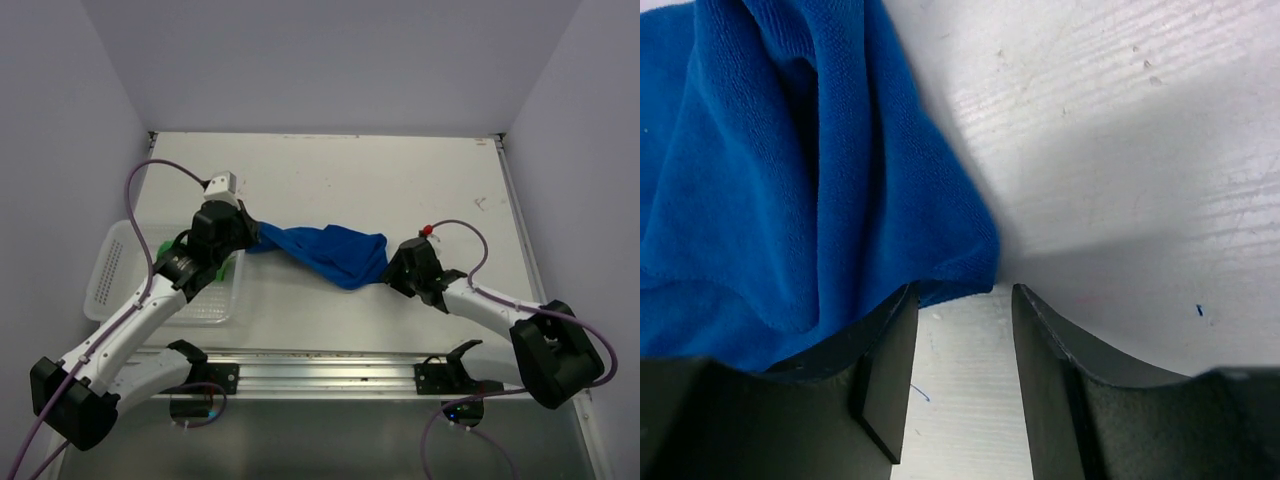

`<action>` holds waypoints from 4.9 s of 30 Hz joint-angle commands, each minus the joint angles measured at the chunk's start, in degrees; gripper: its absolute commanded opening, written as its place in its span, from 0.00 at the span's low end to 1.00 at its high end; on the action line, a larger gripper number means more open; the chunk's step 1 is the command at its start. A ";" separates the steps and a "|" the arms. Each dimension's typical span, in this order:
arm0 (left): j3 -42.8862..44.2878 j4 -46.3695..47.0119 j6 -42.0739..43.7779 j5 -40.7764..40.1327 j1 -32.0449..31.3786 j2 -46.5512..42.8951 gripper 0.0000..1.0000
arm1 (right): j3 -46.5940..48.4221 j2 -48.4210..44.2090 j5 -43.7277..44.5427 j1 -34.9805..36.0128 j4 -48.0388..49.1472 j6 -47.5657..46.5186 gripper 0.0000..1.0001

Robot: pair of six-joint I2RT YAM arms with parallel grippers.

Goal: Roll the towels
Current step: Flatten the towel

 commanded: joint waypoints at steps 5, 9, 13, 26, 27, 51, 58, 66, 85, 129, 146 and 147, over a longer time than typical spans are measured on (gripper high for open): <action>0.16 -0.22 1.89 -0.06 0.21 -1.21 0.00 | 4.01 4.44 1.73 -0.65 4.64 -2.16 0.28; -0.11 0.04 1.98 0.20 0.21 -0.68 0.00 | 3.93 5.33 1.29 -0.65 6.49 -3.91 0.11; -0.11 0.56 1.98 0.55 0.29 -0.33 0.00 | 5.77 3.32 1.29 -0.74 4.39 -7.33 0.00; 9.73 0.74 4.09 0.82 0.21 2.83 0.00 | 32.72 -4.61 14.38 -0.83 -27.23 -29.83 0.00; 10.09 0.83 4.09 0.82 0.21 3.01 0.00 | 34.76 -4.00 15.08 -0.74 -28.57 -32.45 0.00; 14.47 -5.23 4.18 -8.21 0.29 0.02 0.00 | 61.31 10.34 26.86 -1.35 -43.08 -45.66 0.00; 22.21 -6.99 4.79 -12.80 0.29 -0.42 0.00 | 66.77 10.78 31.25 -4.42 -46.42 -47.60 0.00; 24.07 -7.08 1.63 -11.41 0.38 1.78 0.00 | 68.09 10.69 28.89 -6.36 -47.39 -46.98 0.00; 1.92 -1.19 -0.92 -6.04 0.29 -1.29 0.00 | 38.59 3.66 -5.72 -4.35 -35.70 -45.58 0.02; 1.74 -6.38 0.92 -11.49 0.30 -1.56 0.00 | 12.72 7.52 -13.57 -19.11 -15.14 -16.92 0.38; 0.25 -1.90 5.14 -4.56 0.29 -1.64 0.00 | 25.80 0.06 2.06 -17.79 -33.31 -26.66 0.01; 0.07 -0.24 5.67 -3.59 0.29 -1.82 0.00 | 29.12 0.14 3.47 -16.31 -34.54 -27.72 0.01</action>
